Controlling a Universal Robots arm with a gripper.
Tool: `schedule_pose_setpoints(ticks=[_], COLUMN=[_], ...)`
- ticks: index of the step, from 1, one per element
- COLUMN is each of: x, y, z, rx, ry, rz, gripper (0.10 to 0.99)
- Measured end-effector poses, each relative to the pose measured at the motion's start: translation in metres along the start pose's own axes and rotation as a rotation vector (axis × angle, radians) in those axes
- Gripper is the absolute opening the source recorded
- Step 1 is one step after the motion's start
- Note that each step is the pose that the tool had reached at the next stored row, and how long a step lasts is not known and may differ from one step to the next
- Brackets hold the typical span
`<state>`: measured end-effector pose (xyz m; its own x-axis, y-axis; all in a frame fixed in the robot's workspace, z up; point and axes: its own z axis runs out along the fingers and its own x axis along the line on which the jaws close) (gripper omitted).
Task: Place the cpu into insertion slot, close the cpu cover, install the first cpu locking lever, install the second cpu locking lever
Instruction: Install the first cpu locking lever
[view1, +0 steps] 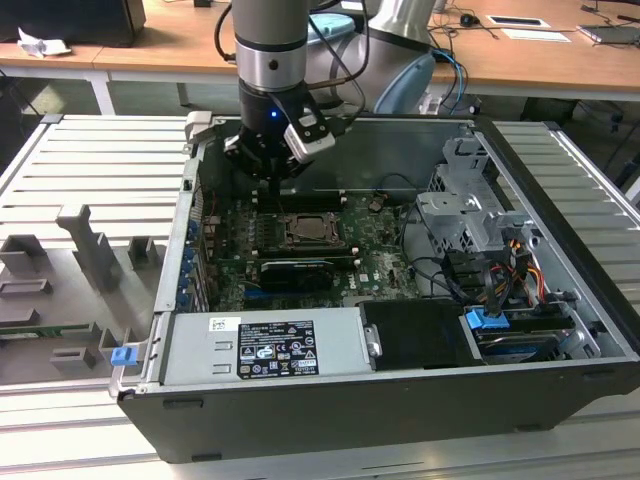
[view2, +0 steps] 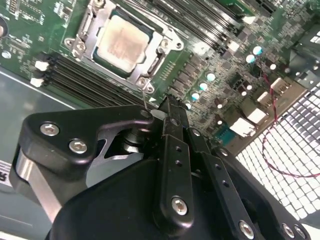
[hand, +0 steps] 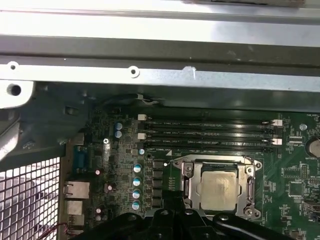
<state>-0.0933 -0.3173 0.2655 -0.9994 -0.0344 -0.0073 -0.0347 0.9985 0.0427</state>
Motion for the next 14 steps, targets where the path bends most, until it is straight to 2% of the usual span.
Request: schedule_pose_setpoints(ticks=[10,14], x=[0.0153,0.0153], y=[0.0014,0.0122], z=[0.0014,0.0044], rx=[0.000,0.000], ry=[-0.0001,0.0000], rz=[0.000,-0.002], gripper=[0.106,0.106])
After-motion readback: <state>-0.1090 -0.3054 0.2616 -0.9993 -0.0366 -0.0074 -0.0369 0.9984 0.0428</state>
